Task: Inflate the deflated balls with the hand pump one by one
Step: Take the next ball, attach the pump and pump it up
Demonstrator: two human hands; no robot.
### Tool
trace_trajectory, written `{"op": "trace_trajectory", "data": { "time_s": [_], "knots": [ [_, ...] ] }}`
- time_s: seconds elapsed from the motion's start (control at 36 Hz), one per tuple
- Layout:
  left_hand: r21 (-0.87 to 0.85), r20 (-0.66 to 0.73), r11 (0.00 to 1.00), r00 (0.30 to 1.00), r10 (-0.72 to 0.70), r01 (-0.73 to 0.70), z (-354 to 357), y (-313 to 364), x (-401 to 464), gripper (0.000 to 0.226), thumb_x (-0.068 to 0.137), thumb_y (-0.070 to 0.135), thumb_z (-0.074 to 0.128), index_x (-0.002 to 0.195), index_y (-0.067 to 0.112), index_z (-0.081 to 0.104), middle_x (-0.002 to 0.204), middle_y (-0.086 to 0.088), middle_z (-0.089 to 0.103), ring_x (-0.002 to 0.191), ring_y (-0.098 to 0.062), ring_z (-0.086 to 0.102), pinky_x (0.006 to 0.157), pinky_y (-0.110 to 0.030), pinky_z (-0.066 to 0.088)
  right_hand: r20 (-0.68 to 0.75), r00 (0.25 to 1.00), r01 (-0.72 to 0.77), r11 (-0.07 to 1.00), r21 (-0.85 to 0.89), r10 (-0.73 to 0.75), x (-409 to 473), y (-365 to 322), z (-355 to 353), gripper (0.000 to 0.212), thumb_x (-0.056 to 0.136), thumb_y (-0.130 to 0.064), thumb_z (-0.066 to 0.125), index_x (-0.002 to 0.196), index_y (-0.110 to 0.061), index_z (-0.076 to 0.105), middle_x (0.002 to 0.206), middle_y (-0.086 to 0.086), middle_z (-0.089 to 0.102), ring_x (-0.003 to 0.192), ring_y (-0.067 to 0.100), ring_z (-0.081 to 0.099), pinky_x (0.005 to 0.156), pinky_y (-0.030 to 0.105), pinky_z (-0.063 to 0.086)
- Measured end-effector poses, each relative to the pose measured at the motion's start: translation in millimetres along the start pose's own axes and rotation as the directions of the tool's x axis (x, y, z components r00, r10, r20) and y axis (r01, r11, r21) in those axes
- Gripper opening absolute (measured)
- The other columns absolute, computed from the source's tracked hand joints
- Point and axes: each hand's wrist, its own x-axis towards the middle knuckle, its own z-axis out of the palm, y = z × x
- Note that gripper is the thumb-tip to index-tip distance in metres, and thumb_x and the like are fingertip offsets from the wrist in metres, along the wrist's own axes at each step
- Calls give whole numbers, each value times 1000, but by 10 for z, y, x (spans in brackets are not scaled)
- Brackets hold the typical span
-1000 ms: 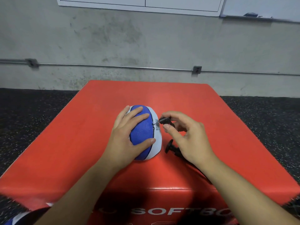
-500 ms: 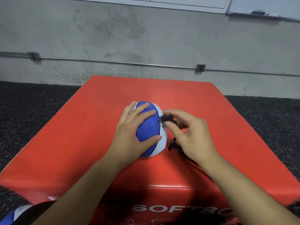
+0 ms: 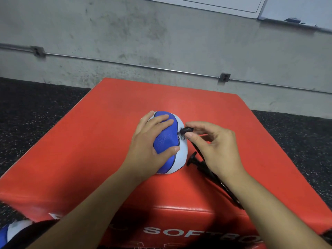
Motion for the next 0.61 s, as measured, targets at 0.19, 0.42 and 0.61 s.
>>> {"op": "trace_trajectory", "data": {
  "time_s": [0.19,0.42,0.61],
  "knots": [
    [-17,0,1000,1000,-1,1,8,-6,13,71,81,57,71,143,24,61,152,14,53,157,-15,24,125,-22,17,38,999,-23,1000,-19,24,10,44,35,23,93,-12,78,112,-25,80,95,-15,80,94,10,76,91,38,59],
    [-11,-18,1000,1000,7,-7,16,-1,-27,69,83,55,69,141,18,63,151,11,54,156,-14,25,125,-53,27,68,997,-16,996,-85,22,28,42,75,24,91,-14,80,109,-30,80,93,-16,78,88,6,73,79,31,58],
    [24,2,999,1000,27,-27,21,-44,-57,68,84,49,73,143,16,61,154,12,49,158,-12,22,125,-51,27,137,991,11,989,-149,10,48,67,152,22,91,-13,79,110,-25,81,85,-17,76,84,5,72,79,31,57]
  ]
}}
